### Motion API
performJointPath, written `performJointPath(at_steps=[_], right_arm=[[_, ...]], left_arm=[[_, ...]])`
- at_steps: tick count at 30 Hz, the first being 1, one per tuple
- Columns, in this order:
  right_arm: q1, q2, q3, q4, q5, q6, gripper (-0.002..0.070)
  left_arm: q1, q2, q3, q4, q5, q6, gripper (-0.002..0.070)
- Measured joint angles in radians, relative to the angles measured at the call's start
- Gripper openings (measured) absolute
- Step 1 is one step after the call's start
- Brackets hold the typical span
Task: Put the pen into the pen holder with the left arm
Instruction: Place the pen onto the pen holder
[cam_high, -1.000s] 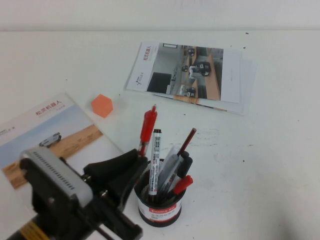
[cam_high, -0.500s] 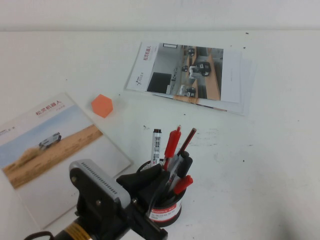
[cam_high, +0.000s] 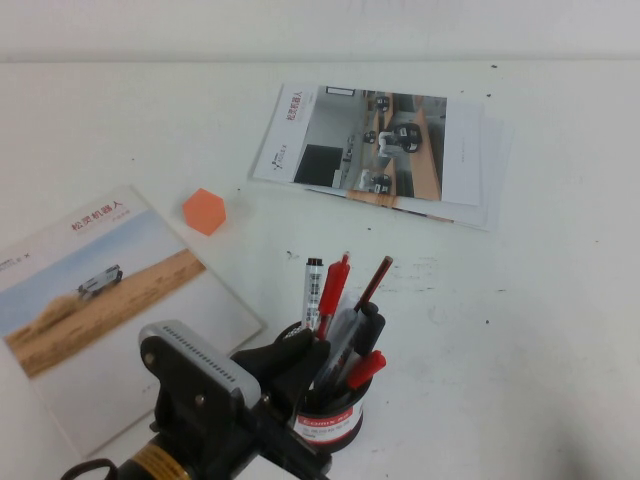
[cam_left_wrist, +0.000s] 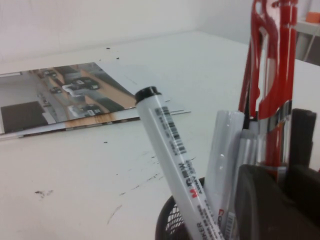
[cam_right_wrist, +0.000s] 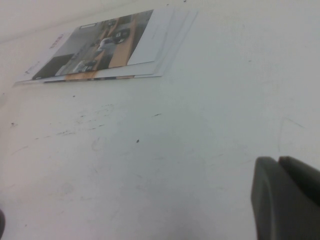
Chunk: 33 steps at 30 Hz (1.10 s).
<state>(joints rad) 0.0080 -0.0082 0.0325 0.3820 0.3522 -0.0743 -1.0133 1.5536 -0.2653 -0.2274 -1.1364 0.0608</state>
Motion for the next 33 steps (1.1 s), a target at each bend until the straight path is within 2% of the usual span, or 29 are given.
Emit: performJointPath(at_steps=[17,33], right_arm=[[0.0,0.0,0.0,0.0,0.0,0.0,-0.0022],[0.0,0.0,0.0,0.0,0.0,0.0,-0.0022]], left_arm=[[0.0,0.0,-0.017,-0.078,-0.002,0.012,0.0066],[0.032,0.06,-0.039,-0.06,-0.007,-0.001,0.0066]])
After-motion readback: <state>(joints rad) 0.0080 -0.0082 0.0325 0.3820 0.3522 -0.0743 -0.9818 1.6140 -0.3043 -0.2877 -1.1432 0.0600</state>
